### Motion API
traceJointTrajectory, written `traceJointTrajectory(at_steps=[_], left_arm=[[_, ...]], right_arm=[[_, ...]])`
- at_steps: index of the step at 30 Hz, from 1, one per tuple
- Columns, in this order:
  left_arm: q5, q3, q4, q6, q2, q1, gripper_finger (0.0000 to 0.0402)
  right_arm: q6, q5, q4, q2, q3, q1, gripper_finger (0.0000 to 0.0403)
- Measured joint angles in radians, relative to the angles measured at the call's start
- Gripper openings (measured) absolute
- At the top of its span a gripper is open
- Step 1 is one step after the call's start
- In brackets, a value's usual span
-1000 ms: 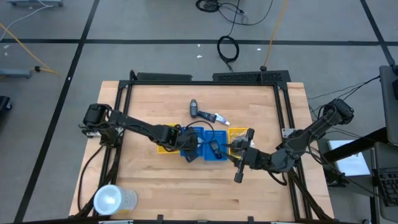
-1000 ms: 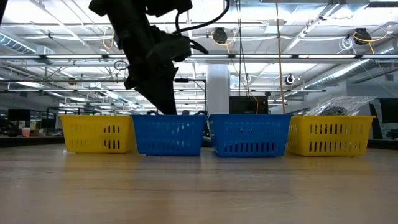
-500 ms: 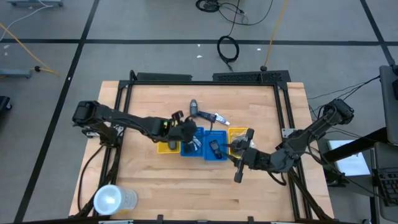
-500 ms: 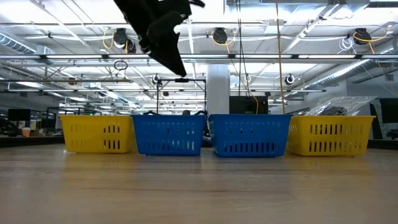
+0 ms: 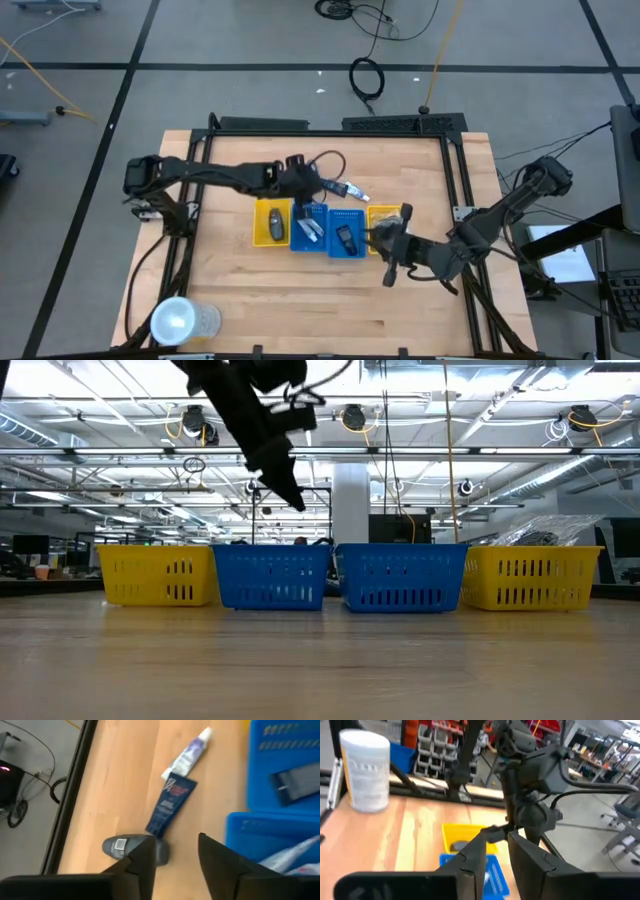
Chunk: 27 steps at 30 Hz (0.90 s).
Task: Pick & Place Travel size toiletries
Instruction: Put the blue shaving cream into the right blue basket
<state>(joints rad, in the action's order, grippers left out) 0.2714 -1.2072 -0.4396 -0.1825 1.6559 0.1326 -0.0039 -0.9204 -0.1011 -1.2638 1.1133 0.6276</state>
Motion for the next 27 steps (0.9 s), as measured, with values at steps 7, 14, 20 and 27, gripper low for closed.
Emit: traceJointTrajectory(at_steps=[7, 14, 20, 27], left_arm=[[-0.117, 0.000, 0.011, -0.168, 0.041, 0.100, 0.0190], [-0.174, -0.002, 0.099, -0.262, 0.084, 0.157, 0.0181], [-0.205, -0.037, 0.113, -0.268, 0.166, 0.193, 0.0165], [-0.222, -0.194, -0.055, -0.299, 0.292, 0.205, 0.0165]], right_arm=[[0.067, 0.005, -0.083, 0.023, -0.045, -0.018, 0.0060], [0.090, 0.009, -0.068, 0.045, -0.125, -0.078, 0.0054], [0.092, 0.055, -0.034, 0.064, -0.168, -0.132, 0.0054], [0.090, 0.066, -0.039, 0.071, -0.177, -0.157, 0.0054]])
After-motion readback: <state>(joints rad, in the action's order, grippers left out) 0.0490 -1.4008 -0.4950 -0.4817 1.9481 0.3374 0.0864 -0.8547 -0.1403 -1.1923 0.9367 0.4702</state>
